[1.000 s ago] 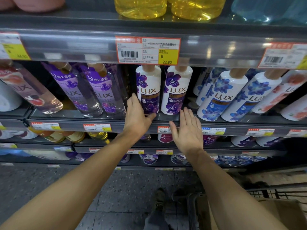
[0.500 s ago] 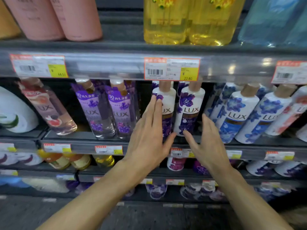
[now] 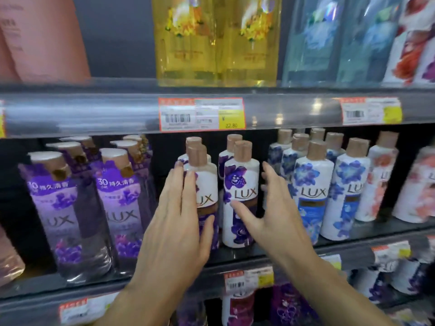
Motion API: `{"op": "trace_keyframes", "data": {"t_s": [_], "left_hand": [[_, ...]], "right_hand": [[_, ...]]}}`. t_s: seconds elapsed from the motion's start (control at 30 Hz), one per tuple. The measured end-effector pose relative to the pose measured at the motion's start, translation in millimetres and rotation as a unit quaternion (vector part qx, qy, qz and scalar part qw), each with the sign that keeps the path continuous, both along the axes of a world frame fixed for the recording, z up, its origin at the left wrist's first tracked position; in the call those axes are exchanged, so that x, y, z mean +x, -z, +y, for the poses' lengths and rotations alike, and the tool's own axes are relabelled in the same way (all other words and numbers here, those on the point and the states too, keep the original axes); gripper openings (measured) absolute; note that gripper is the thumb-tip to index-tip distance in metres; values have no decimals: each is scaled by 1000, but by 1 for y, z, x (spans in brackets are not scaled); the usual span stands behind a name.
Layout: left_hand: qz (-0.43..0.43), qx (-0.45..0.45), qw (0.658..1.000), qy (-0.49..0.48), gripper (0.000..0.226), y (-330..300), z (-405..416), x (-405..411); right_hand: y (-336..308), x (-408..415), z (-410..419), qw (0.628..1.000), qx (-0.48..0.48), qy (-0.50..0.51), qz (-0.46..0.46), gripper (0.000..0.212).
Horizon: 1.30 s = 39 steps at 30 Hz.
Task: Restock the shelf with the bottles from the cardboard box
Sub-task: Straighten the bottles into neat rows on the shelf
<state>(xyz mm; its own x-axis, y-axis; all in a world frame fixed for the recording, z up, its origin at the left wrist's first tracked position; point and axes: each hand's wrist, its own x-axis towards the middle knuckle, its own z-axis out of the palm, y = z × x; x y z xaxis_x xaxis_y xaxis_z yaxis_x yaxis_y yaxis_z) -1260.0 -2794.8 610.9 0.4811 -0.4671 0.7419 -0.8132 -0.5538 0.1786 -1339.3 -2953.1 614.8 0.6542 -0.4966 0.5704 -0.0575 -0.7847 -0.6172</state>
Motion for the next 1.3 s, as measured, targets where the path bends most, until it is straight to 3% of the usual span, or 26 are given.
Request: {"op": "trace_keyframes", "data": {"t_s": [0.33,0.53,0.83,1.3], "left_hand": [[84,15,996,38,120,-3,-8,12],[159,14,986,41,120,-11,-14,15],[132,-26,984,121,113,6,-8,24],[142,-48,977,152,113,7,-9,27]], "right_hand": [[19,11,-4,999,40,22,16,103],[18,19,-8,998,55,-5,17,104],[25,14,-11,997,76,-23,-16,102],[27,13,-11,994,103,-32,-26,100]]}}
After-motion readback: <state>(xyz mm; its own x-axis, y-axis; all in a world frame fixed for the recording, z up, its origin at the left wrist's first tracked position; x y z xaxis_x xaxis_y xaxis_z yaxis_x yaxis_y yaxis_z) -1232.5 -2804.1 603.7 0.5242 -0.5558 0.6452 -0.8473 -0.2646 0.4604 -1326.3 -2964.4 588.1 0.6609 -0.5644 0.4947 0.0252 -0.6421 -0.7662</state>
